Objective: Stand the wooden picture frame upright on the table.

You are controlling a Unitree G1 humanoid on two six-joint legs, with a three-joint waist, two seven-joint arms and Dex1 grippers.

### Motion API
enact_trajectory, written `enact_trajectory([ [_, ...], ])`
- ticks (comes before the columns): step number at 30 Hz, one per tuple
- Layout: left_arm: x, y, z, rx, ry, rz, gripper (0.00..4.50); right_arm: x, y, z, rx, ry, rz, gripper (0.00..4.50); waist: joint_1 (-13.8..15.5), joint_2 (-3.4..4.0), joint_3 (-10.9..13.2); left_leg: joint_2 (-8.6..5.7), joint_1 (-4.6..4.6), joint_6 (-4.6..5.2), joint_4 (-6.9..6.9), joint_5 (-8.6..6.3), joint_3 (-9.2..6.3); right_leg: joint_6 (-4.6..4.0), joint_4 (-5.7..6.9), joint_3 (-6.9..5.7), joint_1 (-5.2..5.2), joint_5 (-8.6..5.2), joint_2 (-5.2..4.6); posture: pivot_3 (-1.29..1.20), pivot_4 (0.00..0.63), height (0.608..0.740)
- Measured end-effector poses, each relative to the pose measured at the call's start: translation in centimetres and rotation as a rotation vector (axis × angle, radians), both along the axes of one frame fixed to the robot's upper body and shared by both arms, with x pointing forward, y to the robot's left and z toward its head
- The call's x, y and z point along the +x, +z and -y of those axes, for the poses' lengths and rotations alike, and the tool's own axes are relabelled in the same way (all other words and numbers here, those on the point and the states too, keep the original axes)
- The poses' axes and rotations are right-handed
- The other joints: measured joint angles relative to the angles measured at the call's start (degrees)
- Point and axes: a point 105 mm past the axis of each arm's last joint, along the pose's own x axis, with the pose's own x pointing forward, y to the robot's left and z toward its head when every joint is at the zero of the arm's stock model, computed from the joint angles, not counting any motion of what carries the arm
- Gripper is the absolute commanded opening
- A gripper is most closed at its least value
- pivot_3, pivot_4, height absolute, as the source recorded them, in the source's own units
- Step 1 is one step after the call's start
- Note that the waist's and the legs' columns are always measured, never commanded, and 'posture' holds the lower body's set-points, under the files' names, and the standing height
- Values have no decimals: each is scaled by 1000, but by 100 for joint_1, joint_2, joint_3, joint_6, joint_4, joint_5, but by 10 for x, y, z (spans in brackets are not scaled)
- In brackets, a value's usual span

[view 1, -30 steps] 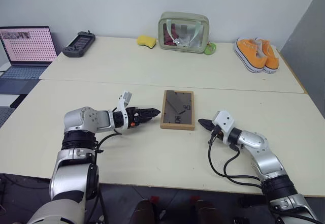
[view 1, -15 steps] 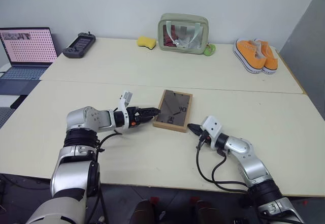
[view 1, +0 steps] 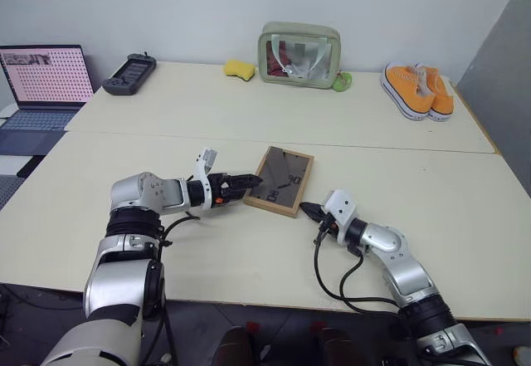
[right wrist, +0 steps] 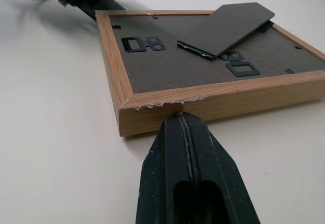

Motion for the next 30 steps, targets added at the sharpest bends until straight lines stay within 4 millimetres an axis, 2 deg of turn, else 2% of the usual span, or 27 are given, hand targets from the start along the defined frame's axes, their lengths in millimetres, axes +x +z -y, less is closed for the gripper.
enact_trajectory([
  [3, 0, 0, 0, 0, 0, 0, 4087, 8, -1, 4, -66, 2, 27, 0, 3, 0, 0, 0, 0, 0, 0, 0, 0, 0, -2, -1, 1, 0, 0, 0, 150, 740],
  [10, 1, 1, -2, -4, 1, -1, 4087, 36, 2, 37, -180, -29, 53, 0, -9, 0, 0, 0, 1, 0, -1, 0, -1, 0, -1, -2, 1, 0, 0, 0, 150, 740],
  [14, 1, 1, -3, -9, 4, -2, 4087, 44, 2, 42, -190, -29, 54, 0, -24, 0, 0, 1, 2, 0, -2, 0, -1, 0, -1, -2, 2, 0, 0, 0, 150, 740],
  [19, 1, 1, -4, -7, 7, 2, 4087, 49, 3, 28, -142, -27, 53, 0, -42, 0, 0, 2, 5, 0, -2, 0, -2, 0, 1, -3, 3, 0, 0, 0, 150, 740],
  [23, 2, 1, -4, -5, 9, 4, 4087, 45, 2, 6, -85, -6, 50, 0, -54, 0, 0, 2, 5, -1, -3, 1, -2, 0, 1, -4, 4, 0, 0, 0, 150, 740],
  [30, 2, 1, -4, -2, 11, 3, 4087, 37, 0, -12, -33, 13, 47, 0, -66, 0, -1, 3, 11, -1, -7, 0, -3, 0, 2, -6, 6, 0, 0, 0, 150, 740],
])
